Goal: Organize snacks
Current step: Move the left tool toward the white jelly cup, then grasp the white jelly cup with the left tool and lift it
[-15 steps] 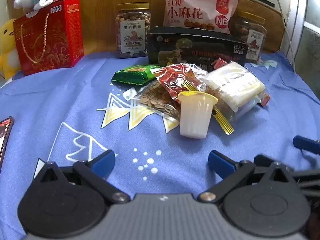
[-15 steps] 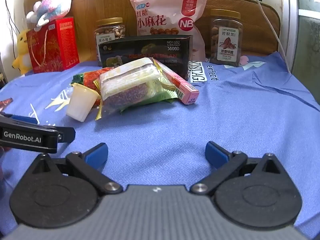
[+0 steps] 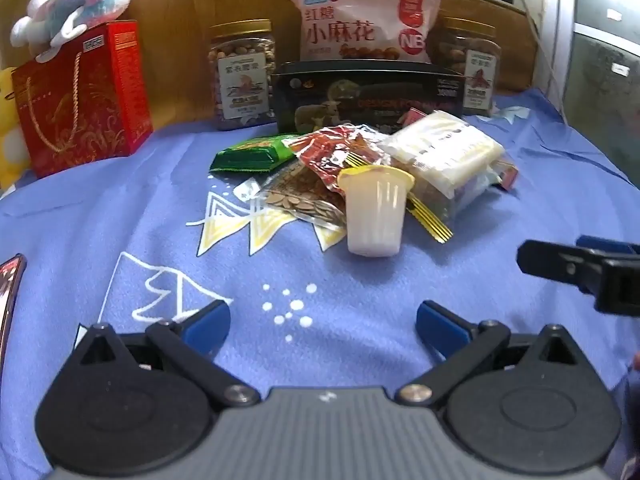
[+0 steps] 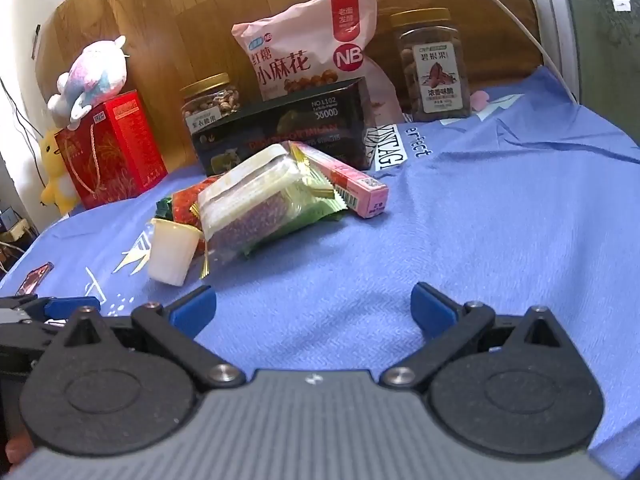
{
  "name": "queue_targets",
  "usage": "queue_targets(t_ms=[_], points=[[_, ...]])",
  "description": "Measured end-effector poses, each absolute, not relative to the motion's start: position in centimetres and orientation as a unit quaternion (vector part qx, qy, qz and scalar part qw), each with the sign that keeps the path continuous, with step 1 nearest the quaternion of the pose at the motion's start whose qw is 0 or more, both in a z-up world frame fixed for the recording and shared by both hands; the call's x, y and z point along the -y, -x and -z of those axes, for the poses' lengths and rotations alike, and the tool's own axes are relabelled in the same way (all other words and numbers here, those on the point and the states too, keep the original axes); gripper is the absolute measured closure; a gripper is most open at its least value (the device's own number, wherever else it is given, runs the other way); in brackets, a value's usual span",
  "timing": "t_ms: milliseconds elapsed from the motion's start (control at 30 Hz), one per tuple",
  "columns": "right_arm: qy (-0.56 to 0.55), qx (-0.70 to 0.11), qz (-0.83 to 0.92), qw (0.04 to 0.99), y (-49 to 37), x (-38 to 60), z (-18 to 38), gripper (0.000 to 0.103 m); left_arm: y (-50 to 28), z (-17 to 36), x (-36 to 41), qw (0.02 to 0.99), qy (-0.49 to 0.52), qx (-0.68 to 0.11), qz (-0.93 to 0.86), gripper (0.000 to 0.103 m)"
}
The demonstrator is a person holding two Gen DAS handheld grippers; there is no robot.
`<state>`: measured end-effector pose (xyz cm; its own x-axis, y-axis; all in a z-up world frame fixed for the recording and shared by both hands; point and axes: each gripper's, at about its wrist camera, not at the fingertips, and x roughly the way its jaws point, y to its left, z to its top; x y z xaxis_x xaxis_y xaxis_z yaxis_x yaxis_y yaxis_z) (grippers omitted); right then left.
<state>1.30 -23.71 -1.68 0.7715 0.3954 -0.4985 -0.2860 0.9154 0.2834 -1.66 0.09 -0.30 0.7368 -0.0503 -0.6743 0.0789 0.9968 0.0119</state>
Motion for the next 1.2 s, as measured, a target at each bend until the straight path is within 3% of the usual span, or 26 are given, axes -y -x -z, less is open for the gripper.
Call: queue_targets(t_ms=[300, 433, 667, 933, 1067, 1200], points=[[-0.107, -0.276, -0.192, 0.936, -1.1, 24.0, 1.7, 0.0, 3.2, -0.1, -1.6, 0.946, -0.001, -0.318, 0.061, 0.0], [-0.105, -0.27, -0.199, 0.936, -1.3, 23.9, 1.6, 0.014, 3.1, -1.0, -2.3, 0.958, 0.0, -0.279, 0.061, 0.0], [-0.117, -0.276, -0.235, 0.925, -3.0, 23.3, 0.7, 0.034, 1.2, -2.0, -3.8, 0.95, 0.071, -0.283, 0.115, 0.001], [-0.065, -0.283, -0.286, 0.913, -2.3, 20.6, 1.1, 0.059, -1.5, -2.1, -3.4, 0.927, 0.096, -0.309, 0.188, 0.032], [-0.033, -0.279, -0.327, 0.902, -1.5, 18.9, 0.8, 0.069, -2.5, -1.8, -2.9, 0.919, 0.094, -0.321, 0.206, 0.037], [-0.004, -0.286, -0.354, 0.89, -1.7, 17.0, 0.9, 0.071, -3.1, -1.6, -3.5, 0.912, 0.113, -0.331, 0.214, 0.042]])
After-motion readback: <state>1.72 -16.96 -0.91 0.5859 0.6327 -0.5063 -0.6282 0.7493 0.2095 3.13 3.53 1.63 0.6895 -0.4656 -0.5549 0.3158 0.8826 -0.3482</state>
